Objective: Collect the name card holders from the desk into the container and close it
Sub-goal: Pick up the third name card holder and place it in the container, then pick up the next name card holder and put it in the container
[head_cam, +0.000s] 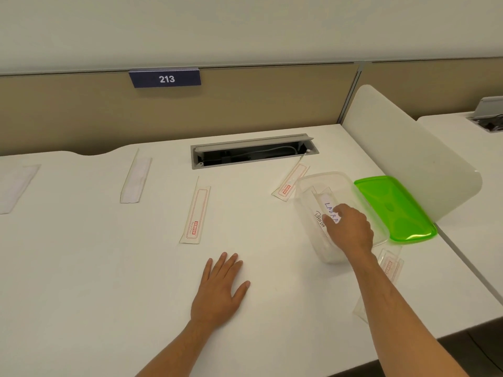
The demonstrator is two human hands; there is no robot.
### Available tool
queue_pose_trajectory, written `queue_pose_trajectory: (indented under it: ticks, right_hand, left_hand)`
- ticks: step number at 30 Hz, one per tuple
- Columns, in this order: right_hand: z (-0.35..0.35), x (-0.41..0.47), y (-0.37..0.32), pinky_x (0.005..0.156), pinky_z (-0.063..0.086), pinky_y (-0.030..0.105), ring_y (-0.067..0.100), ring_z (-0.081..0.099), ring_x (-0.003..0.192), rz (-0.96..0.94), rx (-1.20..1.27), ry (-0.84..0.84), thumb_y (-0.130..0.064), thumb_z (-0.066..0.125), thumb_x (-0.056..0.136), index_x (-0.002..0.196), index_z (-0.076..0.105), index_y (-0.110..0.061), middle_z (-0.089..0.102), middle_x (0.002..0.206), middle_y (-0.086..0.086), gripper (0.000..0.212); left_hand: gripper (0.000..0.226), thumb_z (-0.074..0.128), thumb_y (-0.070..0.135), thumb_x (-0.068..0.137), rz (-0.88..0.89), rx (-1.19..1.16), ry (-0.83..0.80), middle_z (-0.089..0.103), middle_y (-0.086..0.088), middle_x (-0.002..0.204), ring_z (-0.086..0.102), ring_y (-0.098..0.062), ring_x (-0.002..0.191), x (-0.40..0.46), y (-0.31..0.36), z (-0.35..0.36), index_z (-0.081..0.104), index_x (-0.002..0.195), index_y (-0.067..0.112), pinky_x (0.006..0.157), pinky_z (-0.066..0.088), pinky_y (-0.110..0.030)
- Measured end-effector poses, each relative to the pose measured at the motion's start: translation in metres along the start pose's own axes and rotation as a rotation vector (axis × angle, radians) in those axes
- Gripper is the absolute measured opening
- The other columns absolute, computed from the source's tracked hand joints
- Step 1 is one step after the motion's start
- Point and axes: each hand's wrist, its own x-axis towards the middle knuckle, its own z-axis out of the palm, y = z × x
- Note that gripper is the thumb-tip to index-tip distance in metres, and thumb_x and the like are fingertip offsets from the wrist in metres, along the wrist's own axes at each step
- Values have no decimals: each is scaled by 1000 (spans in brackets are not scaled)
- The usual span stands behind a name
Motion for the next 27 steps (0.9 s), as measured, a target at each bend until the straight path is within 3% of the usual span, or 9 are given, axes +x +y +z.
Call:
queue_pose_trajectory:
  ticks: [3,6,13,18,22,27]
  right_hand:
    - [6,-20,-25,84,47,36,30,61,109,-126,188,174,-36,68,88,117,66,-15,67,117,7,35]
    - [25,-45,-48,94,45,35,28,58,117,-291,300,213,-28,71,87,115,67,-10,67,119,8,33]
    - [97,-87,-57,114,28,29,17,34,143,-377,201,-86,-45,56,95,142,49,-15,45,151,3,57]
    - [133,-100,-40,120,6,28,15,11,151,-407,16,-270,-57,37,98,153,27,-15,21,163,2,70]
    - [148,-109,-35,122,-8,33,17,3,152,-456,-113,-275,-59,26,99,155,21,-13,14,164,4,73]
    - [153,-111,-33,121,-11,33,16,3,152,-470,-126,-231,-60,19,98,155,21,-13,15,164,4,74]
  left_hand:
    - [64,25,61,96,1,0,3,25,14,160,4,-5,150,0,0,0,38,149,27,122,-3,-36]
    - [63,27,61,97,1,-7,10,27,14,159,6,-5,150,0,-1,1,40,148,27,122,-1,-37]
    - [59,32,59,97,19,-48,34,31,12,157,13,-7,149,-1,-4,2,45,144,26,122,2,-37]
    - [39,59,34,95,-60,-292,154,54,2,143,41,-16,140,1,-8,-2,61,130,16,120,12,-24]
    - [24,67,14,91,-206,-377,286,64,-4,129,53,-24,128,14,-21,-21,69,115,12,109,33,-30]
    - [34,68,10,89,-387,-318,522,62,-15,124,55,-33,117,38,-40,-49,61,122,4,101,42,-39]
